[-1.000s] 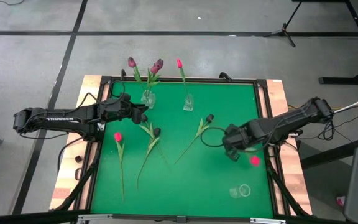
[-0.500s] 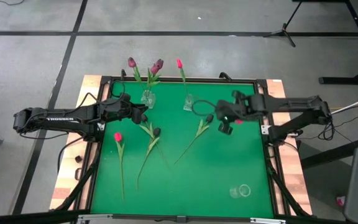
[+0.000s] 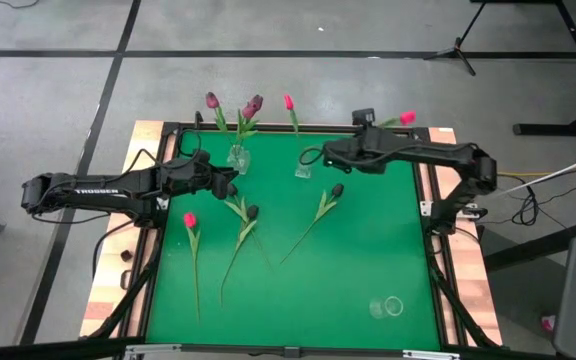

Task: Sort flowers into vase by color
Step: Put the right red tulip into the top right transparent vase

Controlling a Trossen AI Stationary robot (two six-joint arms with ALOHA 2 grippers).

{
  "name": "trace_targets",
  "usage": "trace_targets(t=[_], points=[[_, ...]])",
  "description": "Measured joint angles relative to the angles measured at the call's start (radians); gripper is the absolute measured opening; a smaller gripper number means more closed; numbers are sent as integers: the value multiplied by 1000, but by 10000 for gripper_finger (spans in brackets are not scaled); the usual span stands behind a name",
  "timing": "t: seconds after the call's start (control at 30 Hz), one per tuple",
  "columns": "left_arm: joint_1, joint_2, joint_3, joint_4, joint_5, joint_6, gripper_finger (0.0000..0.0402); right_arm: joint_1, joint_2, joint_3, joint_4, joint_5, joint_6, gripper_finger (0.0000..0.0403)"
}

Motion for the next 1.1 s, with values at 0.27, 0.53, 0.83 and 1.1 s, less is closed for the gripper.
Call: trace_targets(t=[0.27, 0.53, 0.83, 1.1], points=[[0, 0, 0, 0, -1, 0, 143, 3, 59, 1, 80, 331, -286, 12], [0, 0, 0, 0, -1, 0, 143, -5, 62, 1, 180, 368, -352, 9], [0, 0, 0, -1, 0, 3, 143, -4, 74, -42, 396, 361, -611, 9], [0, 0, 0, -5, 0, 4, 143, -4, 127, -44, 422, 350, -641, 9]])
